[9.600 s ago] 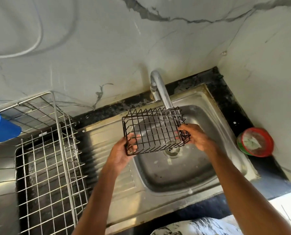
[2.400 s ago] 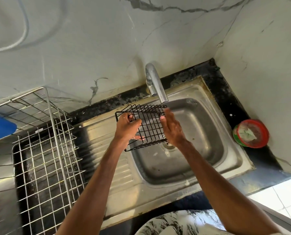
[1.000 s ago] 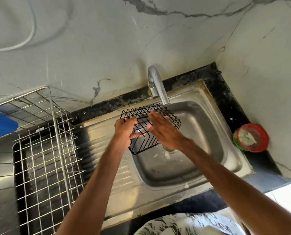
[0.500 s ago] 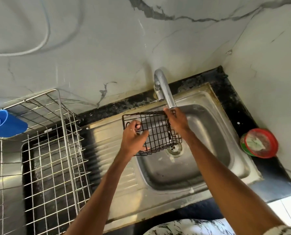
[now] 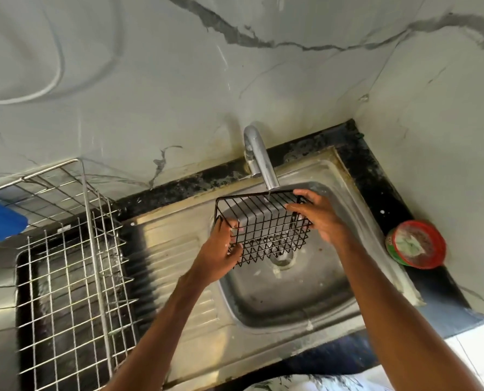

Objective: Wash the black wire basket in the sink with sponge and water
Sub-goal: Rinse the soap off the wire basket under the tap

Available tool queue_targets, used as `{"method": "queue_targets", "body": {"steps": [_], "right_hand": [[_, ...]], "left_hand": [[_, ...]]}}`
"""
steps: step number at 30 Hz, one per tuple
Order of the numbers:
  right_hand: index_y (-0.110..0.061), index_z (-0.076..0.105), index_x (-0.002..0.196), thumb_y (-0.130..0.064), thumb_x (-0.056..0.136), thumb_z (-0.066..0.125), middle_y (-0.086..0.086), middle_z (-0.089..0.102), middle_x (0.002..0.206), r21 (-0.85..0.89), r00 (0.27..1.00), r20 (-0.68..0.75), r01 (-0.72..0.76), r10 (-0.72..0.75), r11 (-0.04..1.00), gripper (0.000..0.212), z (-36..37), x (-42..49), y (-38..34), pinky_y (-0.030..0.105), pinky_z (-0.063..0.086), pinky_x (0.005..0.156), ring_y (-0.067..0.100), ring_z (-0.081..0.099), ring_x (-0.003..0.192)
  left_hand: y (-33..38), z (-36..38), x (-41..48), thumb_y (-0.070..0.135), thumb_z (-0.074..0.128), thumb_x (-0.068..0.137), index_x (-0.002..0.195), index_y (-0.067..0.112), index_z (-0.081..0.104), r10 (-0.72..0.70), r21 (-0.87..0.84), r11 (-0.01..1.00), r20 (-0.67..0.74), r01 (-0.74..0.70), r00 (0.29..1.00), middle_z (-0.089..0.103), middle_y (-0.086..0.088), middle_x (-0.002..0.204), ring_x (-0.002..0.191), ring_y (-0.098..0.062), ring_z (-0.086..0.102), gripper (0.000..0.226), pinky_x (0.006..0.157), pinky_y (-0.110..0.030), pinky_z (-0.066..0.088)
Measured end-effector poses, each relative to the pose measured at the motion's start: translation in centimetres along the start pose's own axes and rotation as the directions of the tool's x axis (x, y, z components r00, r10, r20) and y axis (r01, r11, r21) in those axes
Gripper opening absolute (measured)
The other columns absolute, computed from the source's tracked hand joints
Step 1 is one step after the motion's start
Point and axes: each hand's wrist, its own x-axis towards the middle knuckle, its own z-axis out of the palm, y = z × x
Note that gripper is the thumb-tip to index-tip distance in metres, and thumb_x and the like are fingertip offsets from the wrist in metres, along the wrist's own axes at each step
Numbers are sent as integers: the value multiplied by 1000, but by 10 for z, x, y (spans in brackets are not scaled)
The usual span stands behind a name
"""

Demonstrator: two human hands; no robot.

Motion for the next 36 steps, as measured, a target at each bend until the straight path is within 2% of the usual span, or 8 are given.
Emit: {"method": "queue_targets", "body": {"steps": [3, 6, 13, 18, 25, 31, 34, 36], "right_hand": [[-22, 59, 137, -12, 76, 85, 0, 59, 117, -6, 997, -36, 70, -70, 998, 67, 0, -2, -3, 30, 56, 86, 7, 56, 97], [-17, 61, 135, -10, 78, 83, -4, 58, 97, -22, 994, -42, 99, -100, 995, 61, -3, -5, 1, 23, 57, 77, 7, 56, 86], [-14, 63, 132, -4, 84, 75, 9, 67, 117, 164, 998, -45, 58, -52, 985, 50, -6, -9, 2, 19, 45, 71, 13, 63, 96], [-14, 64, 131, -1, 85, 73, 8, 68, 112, 203, 996, -72, 63, -49, 977, 48, -10, -6, -1, 21, 45, 73, 13, 64, 94], [-20, 66, 128, -9, 87, 74, 4, 72, 118, 234, 998, -51, 32, -20, 972, 44, -22, 2, 6, 33, 46, 81, 21, 67, 107], [-25, 69, 124, -11, 83, 79, -3, 77, 105, 145, 997, -57, 57, -49, 988, 44, -29, 2, 11, 39, 48, 83, 21, 69, 101], [-30, 72, 116, -12, 82, 80, -2, 77, 103, 100, 996, -68, 70, -64, 992, 40, -30, 2, 13, 39, 50, 83, 23, 71, 100], [-31, 72, 116, -12, 83, 79, -2, 77, 103, 79, 995, -71, 69, -64, 994, 39, -29, 2, 13, 40, 52, 83, 26, 71, 103]], "left_hand": [[13, 4, 0, 25, 70, 84, 128, 26, 58, -178, -338, 927, -21, 160, 984, 54, 3, 138, 127, -7, 55, 46, 105, -27, 46], [35, -1, 6, 22, 68, 82, 109, 23, 79, -450, -725, 607, 22, 324, 893, 70, 10, 132, 119, 6, 61, 30, 101, -36, 44], [55, -7, 17, 31, 72, 96, 91, 5, 78, -692, -879, 418, -145, 229, 707, 81, -4, 102, 105, -14, 74, 26, 102, -52, 45], [53, -17, 29, 50, 77, 87, 98, 5, 69, -773, -908, 246, 27, 339, 633, 80, -11, 102, 108, -28, 74, 47, 89, -47, 54], [63, -23, 46, 46, 62, 100, 101, 21, 61, -712, -845, 295, 118, 447, 692, 81, -5, 101, 90, -17, 77, 25, 76, -33, 43], [57, -39, 52, 70, 34, 101, 142, 34, 54, -645, -527, 535, 251, 661, 722, 67, -7, 122, 114, -24, 66, 57, 100, -56, 49], [60, -47, 56, 65, 14, 106, 117, 24, 73, -587, -52, 796, 175, 603, 791, 69, -15, 114, 119, -33, 61, 73, 109, -50, 37], [51, -46, 60, 59, 21, 108, 79, 18, 70, -435, 21, 901, 43, 434, 900, 70, -6, 77, 94, -27, 69, 71, 96, -32, 42]]}}
